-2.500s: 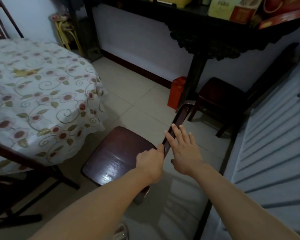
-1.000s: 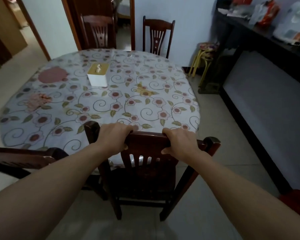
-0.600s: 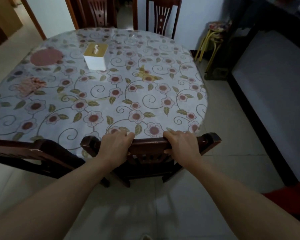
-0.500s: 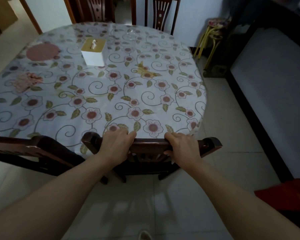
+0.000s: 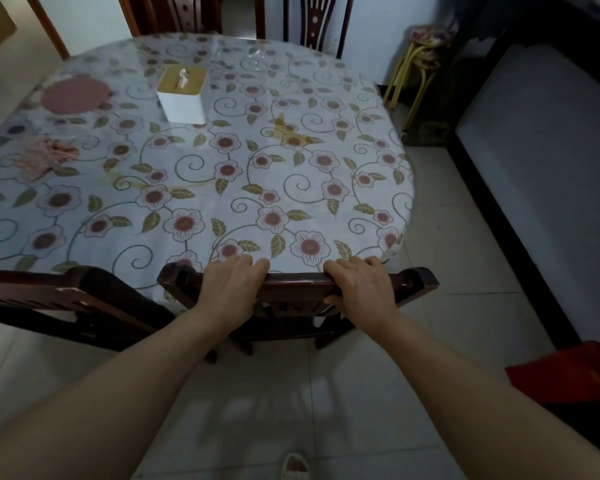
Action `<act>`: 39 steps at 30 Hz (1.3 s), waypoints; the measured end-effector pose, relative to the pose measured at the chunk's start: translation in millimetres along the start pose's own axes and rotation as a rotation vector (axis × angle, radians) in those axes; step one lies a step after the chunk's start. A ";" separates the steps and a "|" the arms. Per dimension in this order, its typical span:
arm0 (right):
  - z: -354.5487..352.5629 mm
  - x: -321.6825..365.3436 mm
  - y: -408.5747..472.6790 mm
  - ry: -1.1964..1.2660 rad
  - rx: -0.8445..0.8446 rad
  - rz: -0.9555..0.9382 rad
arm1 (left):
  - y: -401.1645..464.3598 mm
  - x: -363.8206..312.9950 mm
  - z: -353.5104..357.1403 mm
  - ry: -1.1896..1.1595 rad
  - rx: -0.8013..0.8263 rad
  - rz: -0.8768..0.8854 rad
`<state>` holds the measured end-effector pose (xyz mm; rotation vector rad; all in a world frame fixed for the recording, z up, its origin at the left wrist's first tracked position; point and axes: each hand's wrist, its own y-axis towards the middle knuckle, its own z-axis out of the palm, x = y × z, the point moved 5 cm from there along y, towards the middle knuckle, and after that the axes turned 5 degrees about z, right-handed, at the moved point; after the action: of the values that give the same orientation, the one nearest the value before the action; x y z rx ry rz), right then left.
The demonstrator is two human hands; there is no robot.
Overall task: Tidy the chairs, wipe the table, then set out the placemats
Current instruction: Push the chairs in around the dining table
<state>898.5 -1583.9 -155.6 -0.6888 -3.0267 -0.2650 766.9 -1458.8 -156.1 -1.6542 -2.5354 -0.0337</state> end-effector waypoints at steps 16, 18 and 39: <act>-5.8 2.5 -6.8 -0.130 0.194 0.084 | -11.1 -4.5 -3.0 -0.184 0.099 -0.098; -13.4 3.5 -9.1 -0.165 0.250 0.115 | -16.1 -3.8 -10.9 -0.229 0.119 -0.094; -93.3 -10.1 -55.0 -0.049 0.336 0.303 | -18.0 -37.8 -76.2 -0.343 0.188 -0.033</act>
<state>882.8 -1652.9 -73.1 -1.1073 -2.8447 0.2647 771.8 -1506.6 -83.7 -1.6655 -2.6997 0.5125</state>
